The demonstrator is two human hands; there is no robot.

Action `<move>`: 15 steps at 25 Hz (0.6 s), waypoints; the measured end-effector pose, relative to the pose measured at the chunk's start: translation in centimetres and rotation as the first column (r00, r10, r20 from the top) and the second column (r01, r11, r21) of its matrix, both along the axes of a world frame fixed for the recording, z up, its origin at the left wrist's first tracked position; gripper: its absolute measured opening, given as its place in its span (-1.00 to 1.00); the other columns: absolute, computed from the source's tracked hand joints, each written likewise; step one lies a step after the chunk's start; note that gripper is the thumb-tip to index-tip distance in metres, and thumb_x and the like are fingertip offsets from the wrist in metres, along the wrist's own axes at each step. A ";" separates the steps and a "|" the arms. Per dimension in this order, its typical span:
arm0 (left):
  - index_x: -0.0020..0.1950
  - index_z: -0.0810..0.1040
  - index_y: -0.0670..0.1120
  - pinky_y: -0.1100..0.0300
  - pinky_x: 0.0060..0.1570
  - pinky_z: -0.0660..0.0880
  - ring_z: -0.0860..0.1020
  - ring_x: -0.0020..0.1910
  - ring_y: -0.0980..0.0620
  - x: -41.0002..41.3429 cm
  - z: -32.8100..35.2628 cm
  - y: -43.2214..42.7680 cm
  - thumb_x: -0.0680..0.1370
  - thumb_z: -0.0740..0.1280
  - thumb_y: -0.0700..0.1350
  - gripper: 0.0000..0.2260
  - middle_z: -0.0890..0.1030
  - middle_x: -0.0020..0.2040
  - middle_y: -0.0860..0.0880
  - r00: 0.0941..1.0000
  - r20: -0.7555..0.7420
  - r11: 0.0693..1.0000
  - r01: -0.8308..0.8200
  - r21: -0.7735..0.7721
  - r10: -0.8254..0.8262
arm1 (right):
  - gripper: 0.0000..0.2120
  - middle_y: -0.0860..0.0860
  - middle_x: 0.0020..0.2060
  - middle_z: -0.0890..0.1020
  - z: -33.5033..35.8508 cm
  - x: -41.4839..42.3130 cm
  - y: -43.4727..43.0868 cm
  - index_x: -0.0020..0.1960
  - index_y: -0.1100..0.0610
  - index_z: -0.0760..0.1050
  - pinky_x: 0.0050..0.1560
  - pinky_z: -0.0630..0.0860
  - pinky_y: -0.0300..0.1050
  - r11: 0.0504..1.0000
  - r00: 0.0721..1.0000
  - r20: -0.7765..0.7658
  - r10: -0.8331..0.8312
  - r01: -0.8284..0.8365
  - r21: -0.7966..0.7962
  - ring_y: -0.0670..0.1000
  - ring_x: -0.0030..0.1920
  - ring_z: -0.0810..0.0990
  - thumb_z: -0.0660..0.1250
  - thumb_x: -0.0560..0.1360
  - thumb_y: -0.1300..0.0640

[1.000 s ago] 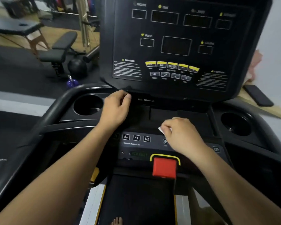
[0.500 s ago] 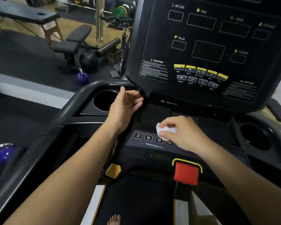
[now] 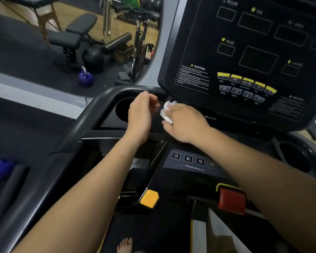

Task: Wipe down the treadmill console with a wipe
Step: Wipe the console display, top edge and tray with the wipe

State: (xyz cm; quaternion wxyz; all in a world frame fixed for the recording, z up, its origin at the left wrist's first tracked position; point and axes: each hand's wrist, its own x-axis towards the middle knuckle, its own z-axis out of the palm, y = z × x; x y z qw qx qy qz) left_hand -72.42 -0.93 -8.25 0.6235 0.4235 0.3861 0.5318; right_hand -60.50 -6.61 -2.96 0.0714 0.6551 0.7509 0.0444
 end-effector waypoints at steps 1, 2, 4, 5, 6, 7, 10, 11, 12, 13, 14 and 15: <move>-0.25 0.63 -0.02 0.06 -0.01 0.58 0.63 -0.16 0.02 0.0 -0.2 0.1 0.46 0.19 0.03 -0.74 0.66 -0.23 -0.03 1.000 0.014 1.000 -0.001 -0.005 0.001 | -0.63 0.05 0.37 0.40 0.2 -0.3 0.0 0.23 0.08 0.49 0.19 0.42 0.00 1.000 1.000 0.011 0.013 -0.013 -0.009 0.09 0.29 0.43 0.08 0.60 -0.09; -0.24 0.63 -0.03 0.06 -0.01 0.59 0.63 -0.17 0.02 0.0 -0.4 0.2 0.46 0.18 0.05 -0.72 0.66 -0.23 -0.03 0.999 0.049 1.000 -0.008 -0.015 0.009 | -0.60 0.04 0.29 0.46 0.1 -0.7 -0.8 0.19 0.07 0.52 0.11 0.46 -0.01 0.998 0.999 -0.001 0.054 -0.054 -0.013 0.09 0.23 0.47 0.05 0.60 -0.13; -0.22 0.60 -0.07 0.10 -0.09 0.58 0.62 -0.20 0.01 0.1 -0.8 0.5 0.52 0.16 0.06 -0.68 0.64 -0.25 -0.02 0.991 0.129 0.999 -0.027 -0.036 0.032 | -0.47 0.01 0.20 0.55 -0.4 -1.4 -3.7 0.17 0.06 0.56 0.09 0.49 -0.04 0.988 0.986 -0.067 0.151 -0.151 -0.007 0.05 0.23 0.50 -0.02 0.57 -0.24; -0.22 0.59 -0.08 0.13 -0.13 0.57 0.61 -0.22 0.02 0.1 -0.8 0.6 0.55 0.14 0.05 -0.67 0.63 -0.26 -0.02 0.986 0.163 0.998 -0.029 -0.052 0.037 | -0.39 0.00 0.28 0.53 -0.3 -1.6 -5.1 0.26 0.06 0.53 0.22 0.46 -0.03 0.986 0.983 -0.100 0.156 -0.161 -0.040 0.03 0.33 0.45 -0.07 0.54 -0.29; -0.21 0.58 -0.09 0.14 -0.15 0.56 0.61 -0.23 0.02 0.1 -0.7 0.6 0.58 0.12 0.04 -0.66 0.62 -0.27 -0.02 0.983 0.181 0.997 -0.023 -0.067 0.034 | -0.33 0.00 0.38 0.46 -0.2 -1.3 -5.4 0.36 0.06 0.46 0.34 0.37 -0.03 0.985 0.985 -0.091 0.144 -0.151 -0.082 0.02 0.41 0.37 -0.10 0.53 -0.32; -0.21 0.57 -0.09 0.13 -0.15 0.55 0.60 -0.23 0.02 0.1 -0.7 0.6 0.60 0.11 0.04 -0.65 0.62 -0.26 -0.02 0.983 0.183 0.997 -0.012 -0.075 0.025 | -0.31 0.01 0.44 0.39 -0.1 -0.9 -4.8 0.43 0.05 0.39 0.41 0.30 -0.01 0.985 0.990 -0.059 0.128 -0.134 -0.105 0.03 0.44 0.32 -0.13 0.53 -0.33; -0.19 0.57 -0.09 0.05 -0.08 0.57 0.58 -0.18 -0.02 0.1 -0.5 0.4 0.56 0.12 0.07 -0.66 0.61 -0.22 -0.06 0.995 0.095 0.997 0.046 -0.058 -0.040 | -0.32 -0.02 0.55 0.14 0.5 0.0 -1.1 0.53 0.02 0.18 0.41 0.30 0.08 0.985 0.999 0.030 -0.011 0.016 -0.173 0.08 0.48 0.24 -0.14 0.55 -0.32; -0.18 0.57 -0.09 0.02 -0.04 0.58 0.59 -0.18 -0.02 0.0 -0.5 0.3 0.54 0.13 0.07 -0.67 0.62 -0.22 -0.05 0.997 0.060 0.996 0.060 -0.059 -0.057 | -0.35 -0.03 0.56 0.09 0.4 -0.1 -0.4 0.54 0.03 0.17 0.41 0.30 0.08 0.983 0.999 0.024 -0.044 0.048 -0.178 0.06 0.50 0.20 -0.12 0.57 -0.29; -0.18 0.58 -0.10 -0.01 -0.01 0.58 0.59 -0.18 -0.01 -0.1 -0.5 0.4 0.54 0.13 0.07 -0.67 0.62 -0.22 -0.05 0.997 0.044 0.995 0.074 -0.071 -0.071 | -0.38 -0.03 0.56 0.10 0.0 -0.3 -0.3 0.53 0.04 0.20 0.40 0.30 0.07 0.985 0.999 -0.006 -0.049 0.048 -0.165 0.03 0.51 0.17 -0.10 0.58 -0.27; -0.18 0.58 -0.10 -0.02 -0.01 0.58 0.59 -0.18 -0.01 -0.2 -0.5 0.5 0.56 0.14 0.06 -0.67 0.62 -0.22 -0.05 0.995 0.048 0.992 0.091 -0.086 -0.088 | -0.41 -0.02 0.54 0.17 -0.5 -0.6 -1.0 0.49 0.05 0.27 0.38 0.32 0.06 0.992 0.998 -0.053 -0.027 0.020 -0.127 0.01 0.51 0.18 -0.08 0.60 -0.24; -0.17 0.57 -0.11 0.01 -0.03 0.58 0.59 -0.19 -0.01 -0.4 -0.4 0.6 0.60 0.13 0.05 -0.66 0.62 -0.22 -0.06 0.992 0.070 0.989 0.114 -0.098 -0.108 | -0.44 -0.01 0.51 0.27 -0.8 -0.9 -2.3 0.44 0.06 0.36 0.36 0.36 0.05 0.997 0.992 -0.123 0.016 -0.024 -0.068 -0.03 0.49 0.21 -0.06 0.60 -0.21; -0.18 0.56 -0.11 0.07 -0.07 0.59 0.59 -0.20 0.00 -0.4 -0.3 0.8 0.64 0.12 0.04 -0.64 0.61 -0.23 -0.06 0.987 0.101 0.984 0.138 -0.115 -0.127 | -0.49 -0.02 0.44 0.39 -1.1 -1.1 -3.8 0.37 0.07 0.45 0.35 0.38 0.01 0.998 0.975 -0.212 0.065 -0.067 -0.005 -0.06 0.46 0.26 -0.02 0.61 -0.17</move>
